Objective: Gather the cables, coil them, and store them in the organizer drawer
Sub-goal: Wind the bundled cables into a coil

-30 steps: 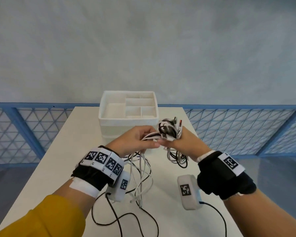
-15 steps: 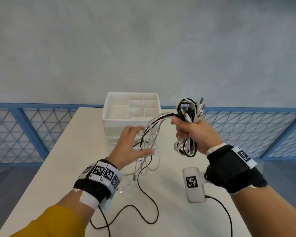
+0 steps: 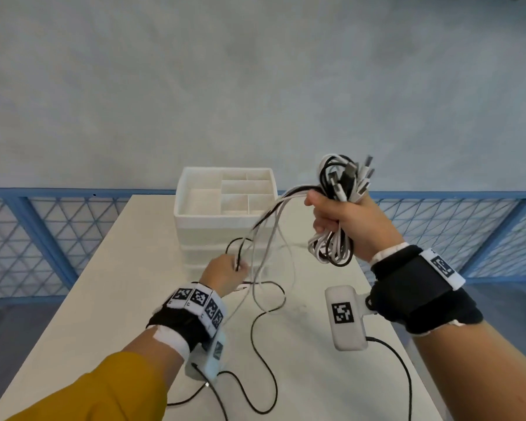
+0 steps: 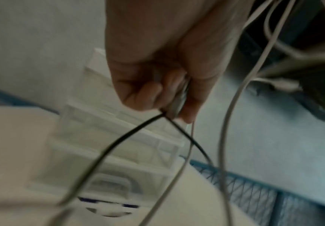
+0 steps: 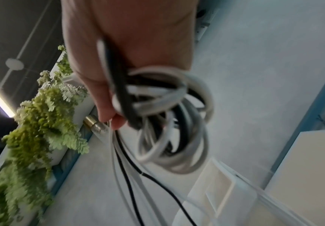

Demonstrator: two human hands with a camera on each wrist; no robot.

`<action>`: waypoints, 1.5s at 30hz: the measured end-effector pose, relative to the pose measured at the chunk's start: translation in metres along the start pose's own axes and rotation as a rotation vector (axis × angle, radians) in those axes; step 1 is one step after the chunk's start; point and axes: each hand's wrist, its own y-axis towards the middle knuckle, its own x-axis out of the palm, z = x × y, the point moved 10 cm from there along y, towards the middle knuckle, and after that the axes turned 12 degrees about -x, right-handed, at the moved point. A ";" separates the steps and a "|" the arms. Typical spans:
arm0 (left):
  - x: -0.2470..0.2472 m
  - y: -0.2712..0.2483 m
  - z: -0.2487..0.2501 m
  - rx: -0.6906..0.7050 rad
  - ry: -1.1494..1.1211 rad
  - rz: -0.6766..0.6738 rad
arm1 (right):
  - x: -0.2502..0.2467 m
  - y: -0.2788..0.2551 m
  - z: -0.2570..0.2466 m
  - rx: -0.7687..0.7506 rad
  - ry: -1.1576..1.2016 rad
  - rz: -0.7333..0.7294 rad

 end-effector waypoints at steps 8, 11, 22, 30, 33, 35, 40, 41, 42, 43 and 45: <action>-0.029 -0.040 0.070 0.224 0.011 -0.112 | -0.004 0.003 0.004 0.033 -0.022 -0.042; -0.042 -0.058 0.121 0.416 -0.261 -0.104 | 0.012 -0.001 0.008 0.043 -0.052 -0.100; -0.036 -0.062 0.122 0.422 -0.586 -0.253 | -0.021 -0.004 0.038 0.060 0.130 0.109; -0.003 -0.088 0.149 0.622 -0.087 -0.170 | 0.017 -0.007 0.046 0.066 0.160 0.063; 0.010 -0.075 0.141 0.592 0.148 -0.188 | 0.016 -0.002 0.039 0.018 -0.006 -0.006; 0.014 -0.072 0.135 0.581 0.209 -0.181 | 0.021 -0.001 0.030 -0.035 -0.117 -0.077; 0.005 -0.070 0.135 0.594 0.136 -0.169 | 0.031 0.001 0.023 -0.051 -0.261 -0.260; 0.005 -0.071 0.137 0.598 0.155 -0.167 | 0.032 0.001 0.023 -0.052 -0.275 -0.282; 0.005 -0.071 0.138 0.599 0.160 -0.155 | 0.032 0.002 0.021 -0.070 -0.286 -0.282; 0.002 -0.071 0.139 0.594 0.142 -0.135 | 0.031 0.003 0.018 -0.094 -0.281 -0.265; -0.008 -0.069 0.136 0.575 0.046 -0.099 | 0.025 0.005 0.012 -0.131 -0.196 -0.193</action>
